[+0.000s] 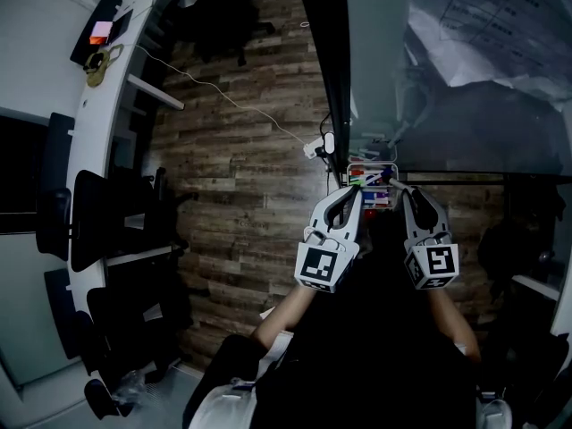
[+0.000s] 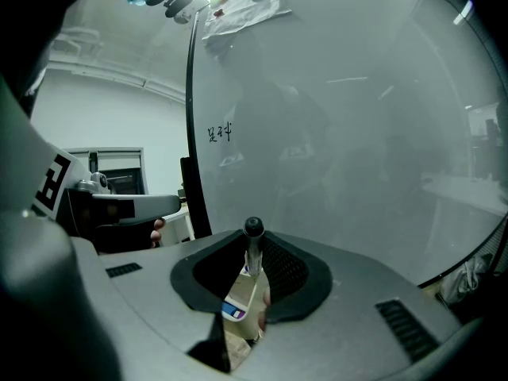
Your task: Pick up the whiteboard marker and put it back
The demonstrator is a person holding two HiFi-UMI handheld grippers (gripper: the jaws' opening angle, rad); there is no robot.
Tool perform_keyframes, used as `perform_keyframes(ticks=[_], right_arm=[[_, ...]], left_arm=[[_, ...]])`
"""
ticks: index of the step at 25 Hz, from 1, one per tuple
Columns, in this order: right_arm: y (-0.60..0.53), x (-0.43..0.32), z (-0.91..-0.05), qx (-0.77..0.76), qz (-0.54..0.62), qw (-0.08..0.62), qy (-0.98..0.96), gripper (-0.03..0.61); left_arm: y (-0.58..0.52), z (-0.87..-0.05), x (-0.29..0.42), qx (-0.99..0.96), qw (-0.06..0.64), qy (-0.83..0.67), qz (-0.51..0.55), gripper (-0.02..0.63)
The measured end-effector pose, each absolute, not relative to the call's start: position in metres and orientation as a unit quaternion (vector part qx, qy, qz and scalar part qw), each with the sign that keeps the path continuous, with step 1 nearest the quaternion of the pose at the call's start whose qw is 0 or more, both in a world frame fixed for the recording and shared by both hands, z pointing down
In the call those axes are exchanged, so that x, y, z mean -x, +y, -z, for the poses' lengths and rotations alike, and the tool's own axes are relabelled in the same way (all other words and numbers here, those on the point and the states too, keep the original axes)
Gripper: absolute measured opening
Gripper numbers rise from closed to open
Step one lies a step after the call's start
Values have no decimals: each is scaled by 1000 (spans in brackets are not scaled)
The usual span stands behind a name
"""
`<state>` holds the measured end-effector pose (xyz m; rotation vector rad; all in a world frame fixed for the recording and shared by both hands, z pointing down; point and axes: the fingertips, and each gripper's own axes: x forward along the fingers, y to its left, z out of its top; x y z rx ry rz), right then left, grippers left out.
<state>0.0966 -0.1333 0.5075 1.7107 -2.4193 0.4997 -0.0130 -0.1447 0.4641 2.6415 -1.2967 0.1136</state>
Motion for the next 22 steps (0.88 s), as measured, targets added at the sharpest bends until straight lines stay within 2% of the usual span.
perform_keyframes(ticks=[22], right_arm=[[-140, -91, -522, -558, -173, 77, -808, 78]], left_arm=[[-150, -466, 14, -891, 99, -441, -44, -2]])
